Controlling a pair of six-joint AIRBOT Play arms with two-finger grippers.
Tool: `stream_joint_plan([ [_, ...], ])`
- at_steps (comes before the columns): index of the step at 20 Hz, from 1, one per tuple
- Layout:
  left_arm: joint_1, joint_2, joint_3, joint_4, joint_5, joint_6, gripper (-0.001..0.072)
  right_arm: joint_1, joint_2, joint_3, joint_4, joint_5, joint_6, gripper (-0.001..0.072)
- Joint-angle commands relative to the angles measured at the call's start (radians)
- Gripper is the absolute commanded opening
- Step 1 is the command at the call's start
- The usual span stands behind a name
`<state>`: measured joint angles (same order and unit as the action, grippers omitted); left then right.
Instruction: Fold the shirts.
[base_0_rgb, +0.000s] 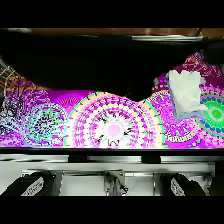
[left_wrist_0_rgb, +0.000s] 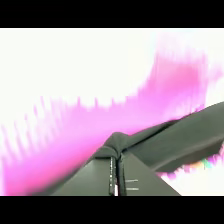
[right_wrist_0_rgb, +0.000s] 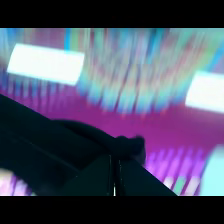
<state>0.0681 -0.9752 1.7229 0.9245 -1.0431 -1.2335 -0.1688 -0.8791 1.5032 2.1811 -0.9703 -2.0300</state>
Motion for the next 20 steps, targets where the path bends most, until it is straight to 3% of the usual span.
stream_joint_plan([
  [1,0.000,0.137,0.290,0.023,0.066,0.001,0.0032,0.002,0.216,0.188,-0.061,0.180,0.014,0.0064],
  [3,0.000,0.196,0.306,0.049,0.051,-0.021,0.0031,0.001,0.274,0.218,-0.137,0.171,0.100,0.0064],
  [6,0.000,0.232,0.305,0.242,-0.125,-0.127,0.0032,0.002,0.316,0.220,-0.238,0.116,0.172,0.0064],
  [8,0.000,0.227,0.304,0.262,-0.246,-0.132,0.0032,0.002,0.312,0.220,-0.239,0.028,0.181,0.0064],
  [12,0.000,0.219,0.202,0.288,-0.346,-0.129,0.0032,0.002,0.242,0.220,-0.325,-0.221,0.226,0.0064],
  [16,0.000,0.212,-0.089,0.332,-0.365,-0.087,0.0033,0.002,0.045,0.219,-0.373,-0.471,0.230,0.0064],
  [20,0.000,0.147,-0.389,0.420,-0.283,-0.069,0.0033,0.012,-0.212,0.125,-0.345,-0.429,0.243,0.0064],
])
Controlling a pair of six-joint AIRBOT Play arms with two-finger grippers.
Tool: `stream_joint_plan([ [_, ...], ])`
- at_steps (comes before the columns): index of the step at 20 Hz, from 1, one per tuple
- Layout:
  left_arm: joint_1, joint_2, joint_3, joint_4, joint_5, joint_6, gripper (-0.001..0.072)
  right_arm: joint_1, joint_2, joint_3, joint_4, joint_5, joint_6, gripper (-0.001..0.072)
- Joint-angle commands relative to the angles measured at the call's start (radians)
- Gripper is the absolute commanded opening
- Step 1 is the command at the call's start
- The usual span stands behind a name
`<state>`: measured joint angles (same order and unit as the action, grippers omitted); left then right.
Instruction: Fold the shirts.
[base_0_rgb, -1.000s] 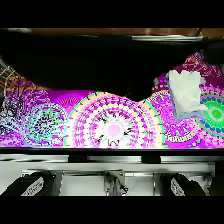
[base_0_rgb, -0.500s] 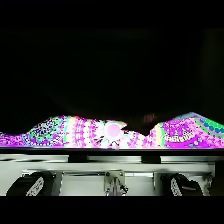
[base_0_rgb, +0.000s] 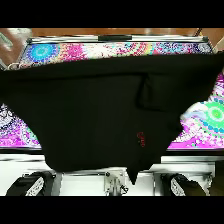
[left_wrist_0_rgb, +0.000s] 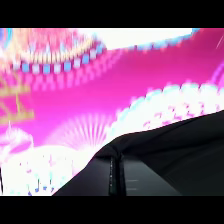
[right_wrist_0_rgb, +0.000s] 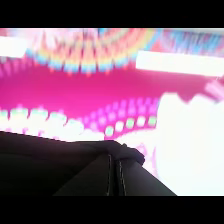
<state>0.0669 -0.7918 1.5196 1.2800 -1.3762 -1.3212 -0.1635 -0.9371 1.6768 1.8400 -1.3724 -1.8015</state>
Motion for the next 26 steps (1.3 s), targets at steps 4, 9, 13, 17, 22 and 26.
stream_joint_plan([
  [4,0.001,-0.265,-0.253,0.019,0.270,0.018,0.0033,0.077,-0.436,-0.077,-0.010,0.189,0.110,0.0064],
  [9,0.001,-0.577,-0.175,-0.113,0.417,0.018,0.0033,0.139,-0.649,-0.077,0.012,0.497,0.329,0.0065],
  [13,0.001,-0.743,-0.171,-0.254,0.414,-0.027,0.0035,0.167,-0.773,-0.077,0.031,0.435,0.414,0.0065],
  [17,0.047,-0.773,-0.140,-0.249,0.274,-0.094,0.0707,0.138,-0.754,-0.074,0.068,0.308,0.360,0.0620],
  [22,0.263,-0.750,0.003,-0.095,-0.248,-0.075,0.0699,-0.023,-0.581,-0.081,-0.191,-0.142,0.219,0.0620],
  [26,0.452,-0.589,-0.324,-0.219,-0.258,0.049,0.0707,-0.220,-0.399,-0.337,-0.054,-0.211,0.144,0.0620],
])
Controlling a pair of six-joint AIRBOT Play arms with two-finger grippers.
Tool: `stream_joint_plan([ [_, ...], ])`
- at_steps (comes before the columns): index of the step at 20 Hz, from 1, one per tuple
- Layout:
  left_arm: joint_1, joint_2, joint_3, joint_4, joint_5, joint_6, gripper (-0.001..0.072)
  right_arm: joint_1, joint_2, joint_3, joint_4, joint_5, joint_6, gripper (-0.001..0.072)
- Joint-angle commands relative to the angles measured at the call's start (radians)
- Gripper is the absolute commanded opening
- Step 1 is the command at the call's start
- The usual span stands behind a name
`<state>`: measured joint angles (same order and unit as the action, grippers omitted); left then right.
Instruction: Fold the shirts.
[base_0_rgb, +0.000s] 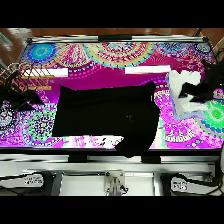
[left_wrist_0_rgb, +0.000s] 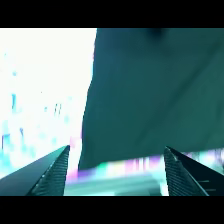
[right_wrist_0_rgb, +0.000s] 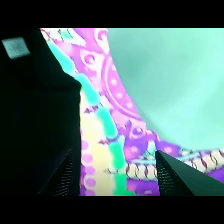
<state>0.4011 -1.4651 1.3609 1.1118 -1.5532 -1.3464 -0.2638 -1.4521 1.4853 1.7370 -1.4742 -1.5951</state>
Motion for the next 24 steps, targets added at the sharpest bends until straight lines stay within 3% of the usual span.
stream_joint_plan([
  [1,0.157,0.120,-0.287,-0.047,-0.050,0.112,0.0707,-0.158,0.163,-0.231,0.095,-0.081,-0.082,0.0620],
  [4,0.227,0.138,-0.501,-0.068,0.016,0.179,0.0707,-0.222,0.255,-0.410,0.170,-0.022,-0.126,0.0620],
  [7,0.209,0.114,-0.563,-0.066,0.087,0.256,0.0705,-0.218,0.260,-0.436,0.185,-0.010,-0.126,0.0620],
  [16,0.061,-0.008,-0.565,-0.126,0.208,0.262,0.0699,-0.219,0.260,-0.436,0.201,0.008,-0.126,0.0620],
  [18,0.030,-0.019,-0.565,-0.126,0.251,0.257,0.0564,-0.219,0.260,-0.436,0.199,0.008,-0.126,0.0620],
  [19,0.020,-0.019,-0.565,-0.126,0.285,0.234,0.0536,-0.219,0.260,-0.436,0.198,0.006,-0.126,0.0620],
  [21,0.016,-0.019,-0.564,-0.126,0.323,0.188,0.0277,-0.218,0.260,-0.436,0.187,0.000,-0.126,0.0620],
  [23,0.016,-0.019,-0.564,-0.126,0.322,0.167,0.0218,-0.217,0.260,-0.456,0.185,0.005,-0.125,0.0620],
  [24,0.016,-0.019,-0.564,-0.126,0.316,0.155,0.0084,-0.207,0.260,-0.485,0.188,0.005,-0.125,0.0620],
])
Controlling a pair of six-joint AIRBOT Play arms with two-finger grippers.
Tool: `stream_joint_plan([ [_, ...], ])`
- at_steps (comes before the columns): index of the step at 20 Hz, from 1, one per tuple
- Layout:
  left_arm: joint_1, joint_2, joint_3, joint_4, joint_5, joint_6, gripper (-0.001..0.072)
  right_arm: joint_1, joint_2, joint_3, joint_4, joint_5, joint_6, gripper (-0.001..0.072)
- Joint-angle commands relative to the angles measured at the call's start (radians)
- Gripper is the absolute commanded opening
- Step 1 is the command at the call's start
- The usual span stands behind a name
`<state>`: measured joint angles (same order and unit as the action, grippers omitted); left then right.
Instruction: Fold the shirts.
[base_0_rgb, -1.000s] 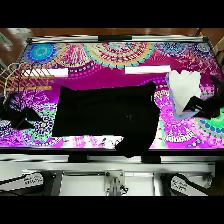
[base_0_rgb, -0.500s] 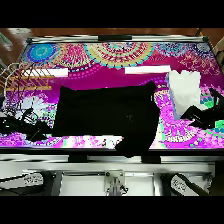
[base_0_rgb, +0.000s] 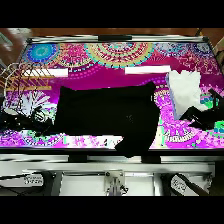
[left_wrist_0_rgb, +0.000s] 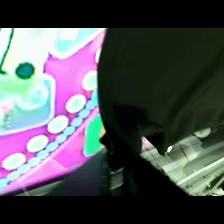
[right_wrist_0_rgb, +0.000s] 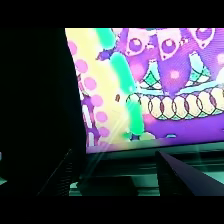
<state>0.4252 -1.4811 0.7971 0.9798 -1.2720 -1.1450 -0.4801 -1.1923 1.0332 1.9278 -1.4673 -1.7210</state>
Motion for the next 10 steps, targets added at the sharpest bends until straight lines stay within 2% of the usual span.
stream_joint_plan([
  [1,-0.008,-0.003,0.000,0.006,0.024,-0.046,0.0033,0.032,0.000,-0.077,-0.002,0.002,-0.001,0.0620],
  [6,-0.008,0.016,0.000,0.006,-0.030,-0.023,0.0032,0.150,0.000,-0.259,0.008,0.147,-0.002,0.0620],
  [10,-0.008,0.045,0.000,0.006,-0.031,0.000,0.0032,0.238,-0.032,-0.354,0.092,0.237,-0.020,0.0620],
])
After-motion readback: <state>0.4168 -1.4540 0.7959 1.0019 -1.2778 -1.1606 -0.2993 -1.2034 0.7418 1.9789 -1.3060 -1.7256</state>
